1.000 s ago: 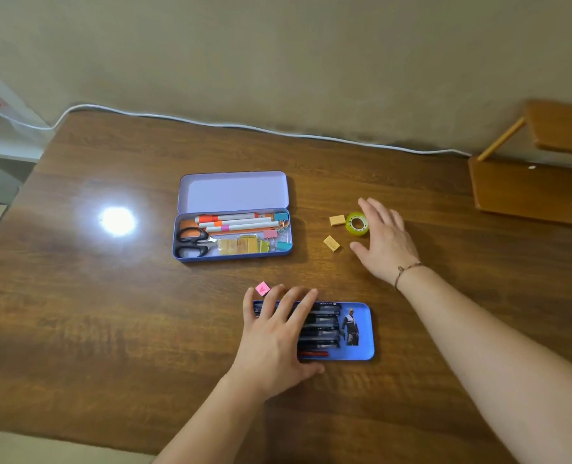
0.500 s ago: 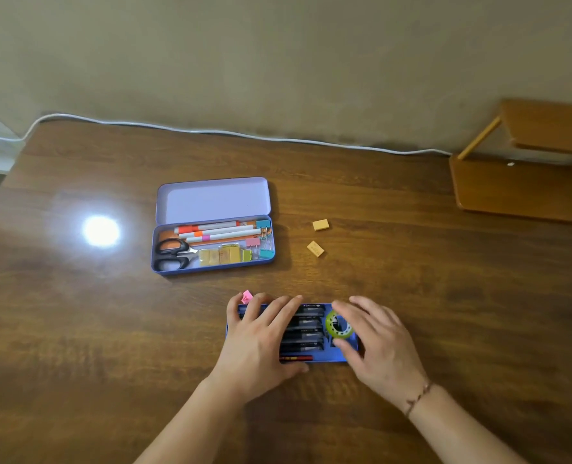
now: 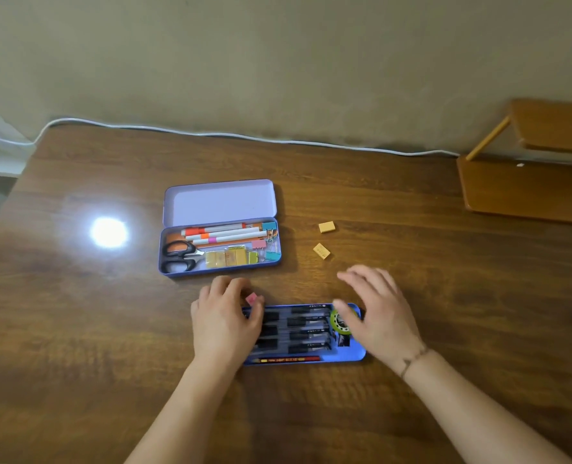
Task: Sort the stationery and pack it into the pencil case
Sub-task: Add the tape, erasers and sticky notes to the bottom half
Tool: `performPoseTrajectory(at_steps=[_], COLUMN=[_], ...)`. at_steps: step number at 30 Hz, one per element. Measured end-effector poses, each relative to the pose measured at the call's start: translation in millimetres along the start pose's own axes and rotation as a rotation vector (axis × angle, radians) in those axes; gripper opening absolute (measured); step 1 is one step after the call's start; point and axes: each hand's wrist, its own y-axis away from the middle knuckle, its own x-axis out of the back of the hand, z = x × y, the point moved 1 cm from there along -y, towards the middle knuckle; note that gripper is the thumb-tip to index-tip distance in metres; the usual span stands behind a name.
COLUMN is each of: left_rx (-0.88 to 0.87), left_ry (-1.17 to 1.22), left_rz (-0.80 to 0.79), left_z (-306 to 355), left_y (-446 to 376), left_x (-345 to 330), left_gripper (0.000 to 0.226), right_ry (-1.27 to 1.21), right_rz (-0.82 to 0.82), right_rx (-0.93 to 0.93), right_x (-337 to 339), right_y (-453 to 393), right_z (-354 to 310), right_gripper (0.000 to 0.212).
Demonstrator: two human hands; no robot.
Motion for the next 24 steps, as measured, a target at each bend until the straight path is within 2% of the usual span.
performPoseTrajectory(at_steps=[3, 7, 11, 14, 16, 18, 21, 24], left_rx=[0.049, 0.085, -0.066, -0.327, -0.492, -0.572, -0.624, -0.645], left_ry=[-0.029, -0.006, 0.131, 0.205, 0.091, -0.043, -0.184, -0.232], left_rz=[-0.060, -0.041, -0.010, -0.167, -0.313, -0.428, -0.459, -0.420], left_z=[8.2, 18.9, 30.8, 40.4, 44.9, 46.9, 49.0, 51.0], left_y=[-5.2, -8.6, -11.4, -11.6, -7.6, -1.5, 7.1, 11.0], left_x=[0.1, -2.3, -6.1, -7.6, -9.6, -13.8, -23.2, -30.1], left_gripper=[0.025, 0.018, 0.024, 0.044, 0.066, 0.091, 0.112, 0.111], right_ry=[-0.002, 0.054, -0.043, -0.216, -0.284, -0.367, -0.501, -0.470], right_rz=[-0.011, -0.069, -0.011, 0.022, 0.014, -0.003, 0.024, 0.131], right_rx=[-0.132, -0.237, -0.240, -0.270, -0.299, -0.361, -0.509, -0.538], right_x=[-4.0, -19.4, -18.0, 5.1, 16.4, 16.9, 9.5, 3.2], right_y=[-49.5, -90.1, -80.7, -40.4, -4.5, 29.5, 60.6, 67.9], right_z=[-9.7, -13.9, -13.6, -13.0, -10.2, -5.5, -6.0, -11.9], right_gripper=[0.041, 0.038, 0.013, 0.018, 0.022, 0.018, 0.022, 0.018])
